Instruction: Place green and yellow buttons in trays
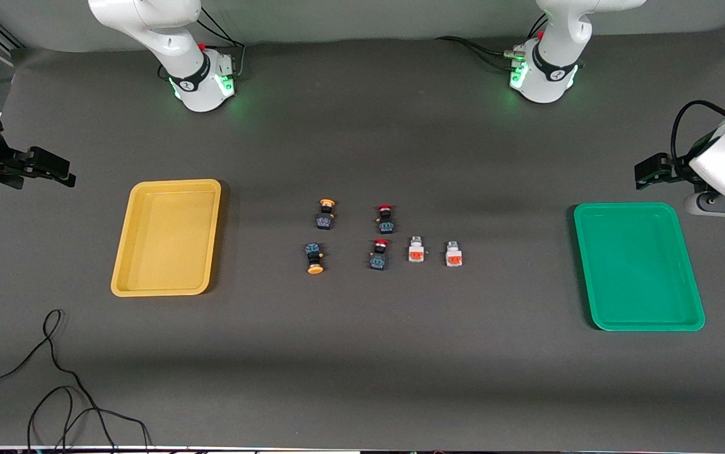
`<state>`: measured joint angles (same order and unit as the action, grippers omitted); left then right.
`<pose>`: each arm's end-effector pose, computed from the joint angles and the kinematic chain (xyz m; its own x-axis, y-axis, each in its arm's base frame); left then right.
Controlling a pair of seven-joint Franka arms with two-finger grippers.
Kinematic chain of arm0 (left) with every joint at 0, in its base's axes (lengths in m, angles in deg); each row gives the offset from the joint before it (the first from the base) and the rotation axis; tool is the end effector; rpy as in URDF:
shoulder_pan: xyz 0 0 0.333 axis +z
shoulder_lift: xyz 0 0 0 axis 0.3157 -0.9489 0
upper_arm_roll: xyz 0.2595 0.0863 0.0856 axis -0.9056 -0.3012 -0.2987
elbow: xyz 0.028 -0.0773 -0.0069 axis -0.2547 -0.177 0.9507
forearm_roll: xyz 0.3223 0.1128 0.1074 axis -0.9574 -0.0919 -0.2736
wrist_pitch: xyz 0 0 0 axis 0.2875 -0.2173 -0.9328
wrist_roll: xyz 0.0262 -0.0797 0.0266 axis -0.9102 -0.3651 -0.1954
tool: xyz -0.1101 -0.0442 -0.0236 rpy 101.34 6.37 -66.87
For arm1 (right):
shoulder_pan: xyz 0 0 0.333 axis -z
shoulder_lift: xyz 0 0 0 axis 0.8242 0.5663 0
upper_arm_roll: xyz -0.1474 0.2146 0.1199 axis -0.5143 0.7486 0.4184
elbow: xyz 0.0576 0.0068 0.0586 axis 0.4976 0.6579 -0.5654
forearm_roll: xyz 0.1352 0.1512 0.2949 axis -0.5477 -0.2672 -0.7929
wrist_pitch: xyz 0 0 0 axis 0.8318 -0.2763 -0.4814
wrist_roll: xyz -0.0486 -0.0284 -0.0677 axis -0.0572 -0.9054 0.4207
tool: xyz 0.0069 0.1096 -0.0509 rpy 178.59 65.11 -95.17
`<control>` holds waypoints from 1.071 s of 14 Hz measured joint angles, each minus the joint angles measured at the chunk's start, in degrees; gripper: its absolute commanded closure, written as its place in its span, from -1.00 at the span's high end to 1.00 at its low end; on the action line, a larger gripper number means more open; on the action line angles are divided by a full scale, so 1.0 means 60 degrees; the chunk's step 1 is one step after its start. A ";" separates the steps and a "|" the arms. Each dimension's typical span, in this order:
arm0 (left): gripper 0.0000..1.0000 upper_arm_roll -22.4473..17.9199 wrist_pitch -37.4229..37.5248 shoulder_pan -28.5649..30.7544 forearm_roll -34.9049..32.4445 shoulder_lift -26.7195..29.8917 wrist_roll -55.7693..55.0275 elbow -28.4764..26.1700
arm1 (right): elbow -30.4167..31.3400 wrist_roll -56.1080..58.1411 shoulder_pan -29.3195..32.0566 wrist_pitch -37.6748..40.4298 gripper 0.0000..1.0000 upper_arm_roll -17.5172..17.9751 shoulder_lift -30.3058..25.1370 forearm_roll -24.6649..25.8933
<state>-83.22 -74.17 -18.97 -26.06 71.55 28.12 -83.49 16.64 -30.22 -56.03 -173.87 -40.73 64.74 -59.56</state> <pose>0.5178 -0.0143 0.5275 0.9881 -0.1044 -0.1129 -0.1104 -0.9927 -0.0481 0.5087 -0.0156 0.5657 0.9971 -0.0094 -0.0750 -0.0093 -1.0000 0.0009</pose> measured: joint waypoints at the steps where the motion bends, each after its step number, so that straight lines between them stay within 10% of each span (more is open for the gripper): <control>1: 1.00 0.0000 0.0000 0.0000 0.0000 -0.0001 0.0000 0.0000 | 0.0004 0.0000 0.0000 0.0005 1.00 0.0011 0.0001 0.0000; 8: 1.00 0.0005 0.0000 0.0000 0.0001 -0.0007 0.0000 0.0000 | 0.0180 -0.0245 -0.0559 0.0071 1.00 0.0105 0.0004 -0.0036; 15: 1.00 0.0004 0.0311 -0.0001 0.0004 -0.0210 0.0000 -0.0003 | 0.1409 -0.3736 -0.3239 -0.1496 1.00 0.0195 0.0064 -0.0442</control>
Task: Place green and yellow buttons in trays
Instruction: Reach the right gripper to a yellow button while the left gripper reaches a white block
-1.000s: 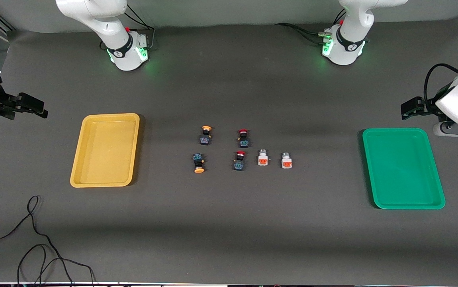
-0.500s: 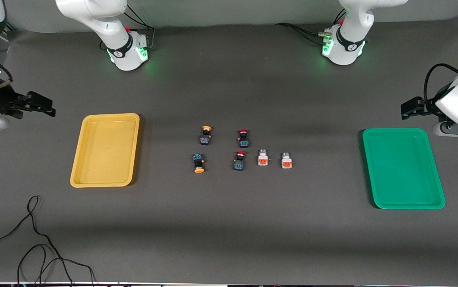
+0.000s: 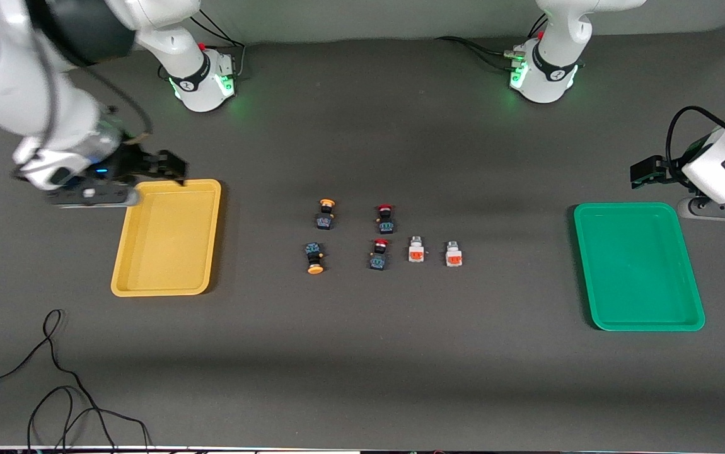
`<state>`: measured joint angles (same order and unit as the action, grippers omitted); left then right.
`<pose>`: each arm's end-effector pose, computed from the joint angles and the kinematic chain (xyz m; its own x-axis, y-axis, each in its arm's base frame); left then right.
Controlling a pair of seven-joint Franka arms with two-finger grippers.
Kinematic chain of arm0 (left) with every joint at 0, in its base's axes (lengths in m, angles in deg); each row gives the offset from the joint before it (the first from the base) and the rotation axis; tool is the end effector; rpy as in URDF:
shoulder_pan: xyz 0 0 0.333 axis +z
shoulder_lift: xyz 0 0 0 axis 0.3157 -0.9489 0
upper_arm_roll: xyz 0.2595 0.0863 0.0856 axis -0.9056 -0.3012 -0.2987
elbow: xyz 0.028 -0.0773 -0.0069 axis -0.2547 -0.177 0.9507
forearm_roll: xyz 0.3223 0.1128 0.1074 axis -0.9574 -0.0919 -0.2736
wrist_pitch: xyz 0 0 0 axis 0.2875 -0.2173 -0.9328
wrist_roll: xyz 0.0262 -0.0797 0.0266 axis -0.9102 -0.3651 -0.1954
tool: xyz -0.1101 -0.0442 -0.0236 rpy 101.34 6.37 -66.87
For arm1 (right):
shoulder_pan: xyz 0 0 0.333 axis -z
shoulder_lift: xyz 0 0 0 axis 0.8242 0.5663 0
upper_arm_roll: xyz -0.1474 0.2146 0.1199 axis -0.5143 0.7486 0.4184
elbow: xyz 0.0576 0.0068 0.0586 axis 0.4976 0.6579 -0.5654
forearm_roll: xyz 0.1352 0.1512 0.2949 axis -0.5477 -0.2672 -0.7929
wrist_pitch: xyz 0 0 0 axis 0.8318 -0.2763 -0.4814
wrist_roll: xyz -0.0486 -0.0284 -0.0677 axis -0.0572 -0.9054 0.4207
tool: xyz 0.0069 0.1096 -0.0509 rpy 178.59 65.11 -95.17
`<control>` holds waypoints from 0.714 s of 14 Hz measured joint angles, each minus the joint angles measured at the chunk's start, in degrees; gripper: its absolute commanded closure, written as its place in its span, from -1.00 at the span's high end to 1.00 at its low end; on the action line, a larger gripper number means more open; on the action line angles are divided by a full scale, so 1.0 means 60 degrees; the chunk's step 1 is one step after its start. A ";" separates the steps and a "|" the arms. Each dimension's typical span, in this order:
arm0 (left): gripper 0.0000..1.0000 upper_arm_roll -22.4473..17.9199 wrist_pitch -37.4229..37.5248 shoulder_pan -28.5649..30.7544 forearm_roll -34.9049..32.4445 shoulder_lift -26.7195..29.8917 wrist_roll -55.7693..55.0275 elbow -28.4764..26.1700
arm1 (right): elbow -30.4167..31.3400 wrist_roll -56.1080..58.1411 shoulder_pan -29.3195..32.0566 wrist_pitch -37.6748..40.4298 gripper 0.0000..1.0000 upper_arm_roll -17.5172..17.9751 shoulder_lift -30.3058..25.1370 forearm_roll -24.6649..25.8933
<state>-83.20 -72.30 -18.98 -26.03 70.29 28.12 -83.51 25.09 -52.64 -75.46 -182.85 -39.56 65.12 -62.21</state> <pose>0.5175 -0.0143 0.5136 0.9806 -0.1030 -0.1671 -0.1116 -0.9928 -0.0432 0.4887 0.1723 0.5108 0.9955 -0.0467 -0.0830 -0.0480 -0.9988 -0.0136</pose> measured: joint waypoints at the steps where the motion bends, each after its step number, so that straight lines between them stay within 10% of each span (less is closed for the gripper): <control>1: 1.00 0.0000 0.0020 0.0000 0.0001 -0.0018 0.0000 0.0001 | 0.0139 -0.0668 -0.0504 -0.0298 1.00 0.0006 0.0068 -0.0043; 10: 0.99 0.0342 0.0095 -0.0223 0.0887 -0.0171 -0.0247 0.0035 | 0.1136 -0.3352 -0.3698 -0.2529 1.00 0.0015 0.0669 -0.0069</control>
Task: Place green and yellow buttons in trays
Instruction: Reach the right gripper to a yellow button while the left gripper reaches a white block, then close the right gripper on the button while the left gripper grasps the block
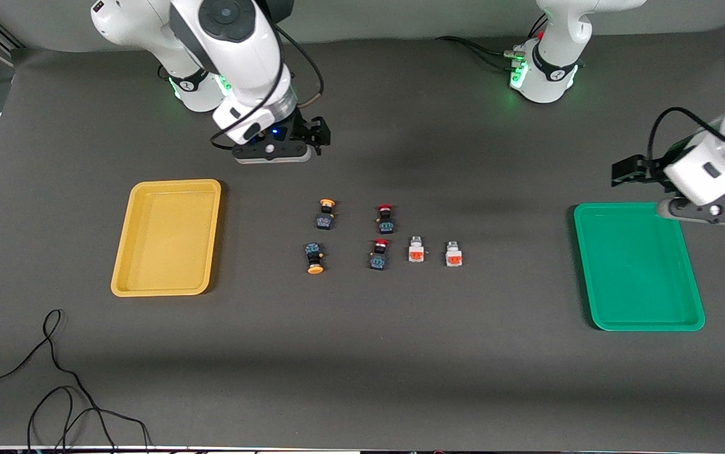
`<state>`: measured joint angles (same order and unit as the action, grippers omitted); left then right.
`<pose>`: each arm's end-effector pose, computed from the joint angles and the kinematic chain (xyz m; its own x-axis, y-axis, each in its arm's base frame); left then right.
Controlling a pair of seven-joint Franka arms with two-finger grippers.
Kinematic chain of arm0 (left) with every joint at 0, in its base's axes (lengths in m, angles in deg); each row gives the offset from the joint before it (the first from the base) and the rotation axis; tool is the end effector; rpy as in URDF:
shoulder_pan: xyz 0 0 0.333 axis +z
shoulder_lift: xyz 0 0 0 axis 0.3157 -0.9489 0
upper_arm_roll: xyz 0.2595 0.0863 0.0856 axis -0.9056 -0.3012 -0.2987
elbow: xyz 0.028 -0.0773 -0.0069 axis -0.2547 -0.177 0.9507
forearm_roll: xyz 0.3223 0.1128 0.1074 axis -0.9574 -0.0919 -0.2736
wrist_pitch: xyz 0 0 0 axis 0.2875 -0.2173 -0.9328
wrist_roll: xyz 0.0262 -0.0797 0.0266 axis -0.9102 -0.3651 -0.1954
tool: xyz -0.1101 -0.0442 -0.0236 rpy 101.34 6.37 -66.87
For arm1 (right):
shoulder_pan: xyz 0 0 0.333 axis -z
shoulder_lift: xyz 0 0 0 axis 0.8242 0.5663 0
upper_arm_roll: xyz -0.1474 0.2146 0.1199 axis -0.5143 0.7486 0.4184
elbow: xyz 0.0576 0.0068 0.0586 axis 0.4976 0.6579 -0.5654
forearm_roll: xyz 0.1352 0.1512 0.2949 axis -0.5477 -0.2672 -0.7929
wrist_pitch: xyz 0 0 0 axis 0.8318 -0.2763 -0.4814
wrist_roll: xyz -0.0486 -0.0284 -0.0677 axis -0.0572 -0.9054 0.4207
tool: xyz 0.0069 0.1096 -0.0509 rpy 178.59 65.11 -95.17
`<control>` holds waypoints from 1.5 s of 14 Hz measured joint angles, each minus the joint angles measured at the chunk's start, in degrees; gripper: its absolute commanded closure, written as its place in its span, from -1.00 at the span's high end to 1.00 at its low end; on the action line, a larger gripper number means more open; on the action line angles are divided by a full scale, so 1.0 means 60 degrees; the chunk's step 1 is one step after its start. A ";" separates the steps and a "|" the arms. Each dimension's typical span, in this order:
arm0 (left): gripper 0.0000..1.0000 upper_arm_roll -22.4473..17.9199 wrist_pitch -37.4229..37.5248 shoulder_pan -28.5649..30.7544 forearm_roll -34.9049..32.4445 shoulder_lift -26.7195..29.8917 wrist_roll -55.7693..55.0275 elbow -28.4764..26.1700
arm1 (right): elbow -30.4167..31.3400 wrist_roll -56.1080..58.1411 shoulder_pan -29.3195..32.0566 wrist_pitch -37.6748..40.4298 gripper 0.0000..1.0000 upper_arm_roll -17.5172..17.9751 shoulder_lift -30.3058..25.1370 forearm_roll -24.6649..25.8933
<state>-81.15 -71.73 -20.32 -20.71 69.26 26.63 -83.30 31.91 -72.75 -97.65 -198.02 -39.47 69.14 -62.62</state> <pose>0.5169 -0.0560 0.5052 0.9729 -0.1374 -0.1861 -0.1307 -0.9903 0.0477 0.4071 0.3616 0.4431 0.9994 -0.0212 -0.0283 -0.0222 -0.9991 -0.0363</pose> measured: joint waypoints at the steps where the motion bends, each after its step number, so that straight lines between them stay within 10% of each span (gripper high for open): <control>1: 0.99 0.0127 -0.0047 -0.0112 0.0173 -0.0062 -0.0340 0.0018 | 0.0476 0.0000 0.0001 -0.0605 1.00 -0.0014 0.0020 0.0002; 6: 0.99 0.0509 -0.0761 -0.0941 0.0423 -0.0720 -0.2055 0.0096 | 0.2316 0.0000 0.0001 -0.3698 1.00 -0.0069 0.1051 0.0076; 16: 0.99 0.0538 -0.3765 -0.2389 0.0425 -0.3612 -0.3933 0.0039 | 0.1953 0.0001 0.0001 -0.6592 0.96 -0.0131 0.4210 0.0157; 21: 0.99 0.0540 -0.5733 -0.2741 0.0425 -0.5199 -0.4352 0.0036 | 0.1382 0.0010 0.0003 -0.6592 0.16 -0.0359 0.4711 0.0395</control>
<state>-77.91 -106.13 -36.77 -18.16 38.07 0.52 -83.08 40.20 -72.69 -97.63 -237.58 -41.63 97.40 -60.25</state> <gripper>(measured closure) 0.000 0.264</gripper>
